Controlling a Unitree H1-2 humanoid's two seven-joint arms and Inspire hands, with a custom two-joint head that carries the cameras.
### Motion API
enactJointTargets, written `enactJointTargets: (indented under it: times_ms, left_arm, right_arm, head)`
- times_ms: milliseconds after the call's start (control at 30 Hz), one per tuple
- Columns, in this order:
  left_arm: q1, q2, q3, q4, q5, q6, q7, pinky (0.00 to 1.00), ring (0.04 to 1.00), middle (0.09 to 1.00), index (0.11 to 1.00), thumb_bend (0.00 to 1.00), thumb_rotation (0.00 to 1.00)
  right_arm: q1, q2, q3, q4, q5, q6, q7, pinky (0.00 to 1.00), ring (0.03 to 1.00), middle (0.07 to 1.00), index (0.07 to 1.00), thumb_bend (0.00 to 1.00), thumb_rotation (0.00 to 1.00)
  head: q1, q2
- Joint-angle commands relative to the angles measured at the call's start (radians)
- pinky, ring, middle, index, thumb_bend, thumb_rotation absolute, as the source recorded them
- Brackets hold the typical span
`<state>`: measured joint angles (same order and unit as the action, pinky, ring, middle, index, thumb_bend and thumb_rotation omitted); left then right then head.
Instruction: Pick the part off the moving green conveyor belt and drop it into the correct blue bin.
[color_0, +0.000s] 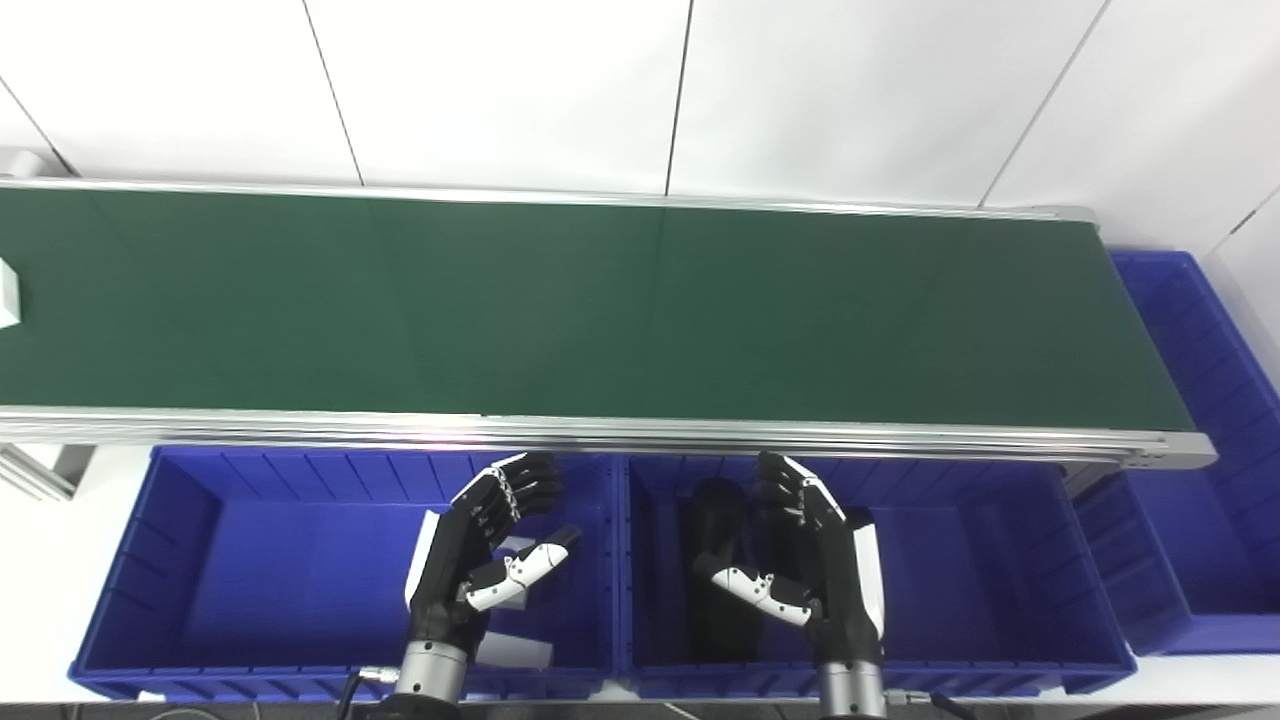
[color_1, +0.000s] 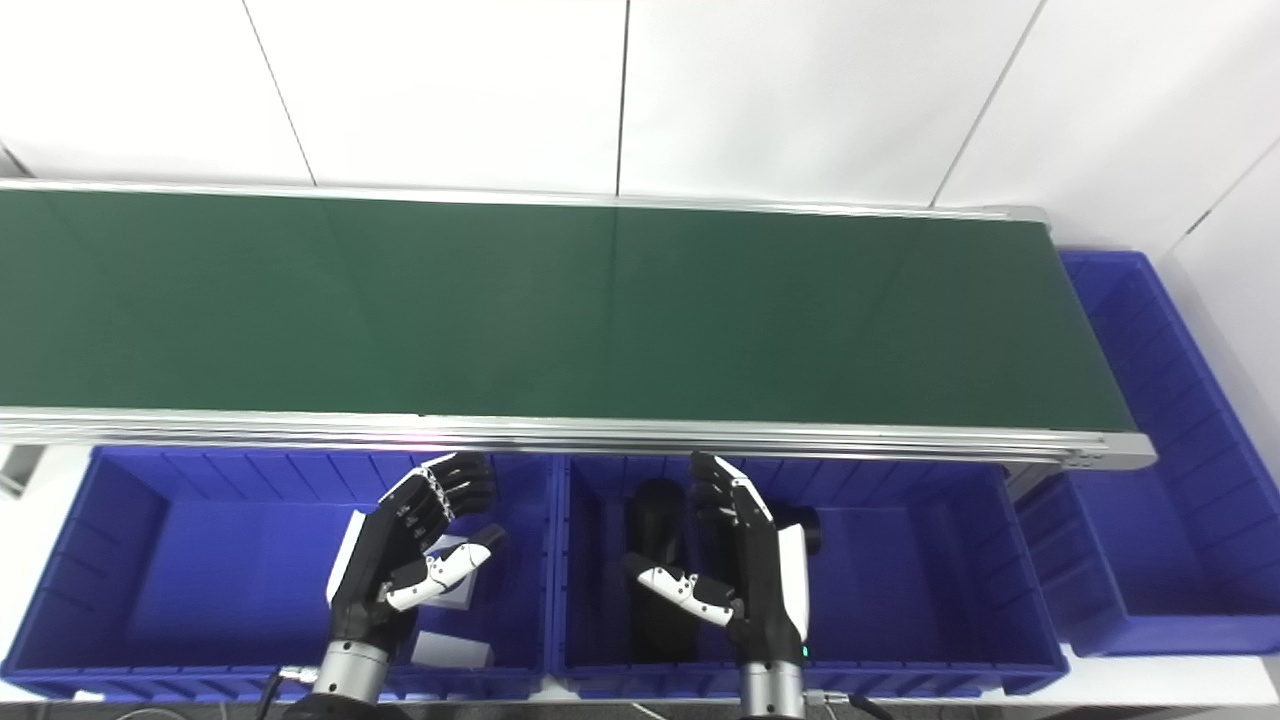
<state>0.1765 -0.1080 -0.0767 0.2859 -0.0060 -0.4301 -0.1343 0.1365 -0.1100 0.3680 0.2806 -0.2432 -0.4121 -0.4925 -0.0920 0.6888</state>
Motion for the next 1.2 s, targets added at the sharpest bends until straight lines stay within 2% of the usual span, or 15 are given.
enactJointTargets:
  times_ms: [0,300,500,567,900,1167]
  left_arm:
    - [-0.025,0.011,-0.005,-0.034,0.008,-0.040,0.006,0.73,0.707,0.725,0.715,0.57,0.00]
    - [-0.027,0.034,-0.033,-0.046,0.037,-0.040,0.057,0.75,0.734,0.738,0.715,0.68,0.00]
    - [-0.021,0.042,-0.043,-0.052,0.028,-0.040,0.061,0.76,0.741,0.748,0.726,0.68,0.00]
    - [-0.020,0.044,-0.045,-0.054,0.028,-0.040,0.062,0.76,0.741,0.750,0.730,0.69,0.00]
    - [-0.019,0.044,-0.057,-0.046,0.022,-0.040,0.070,0.72,0.718,0.734,0.721,0.70,0.00]
    - [-0.013,0.041,-0.067,-0.051,0.033,-0.040,0.093,0.71,0.707,0.724,0.714,0.67,0.00]
  right_arm:
    - [-0.009,-0.003,-0.009,-0.027,0.001,-0.058,0.019,0.63,0.732,0.777,0.784,0.67,0.08]
    - [-0.005,0.002,-0.034,-0.035,0.001,-0.057,0.095,0.64,0.742,0.789,0.790,0.66,0.15]
    - [0.004,0.013,-0.059,-0.052,0.008,-0.057,0.141,0.66,0.762,0.798,0.796,0.66,0.15]
    - [0.006,0.015,-0.062,-0.055,0.005,-0.057,0.145,0.66,0.760,0.799,0.796,0.66,0.12]
    - [0.015,0.027,-0.086,-0.065,-0.002,-0.057,0.160,0.65,0.752,0.798,0.799,0.66,0.13]
    - [0.018,0.034,-0.092,-0.067,0.001,-0.057,0.161,0.65,0.748,0.791,0.799,0.66,0.13]
  head:
    - [0.001,0.000]
    - [0.002,0.001]
    - [0.001,0.002]
    - [0.001,0.003]
    - [0.001,0.002]
    - [0.004,0.003]
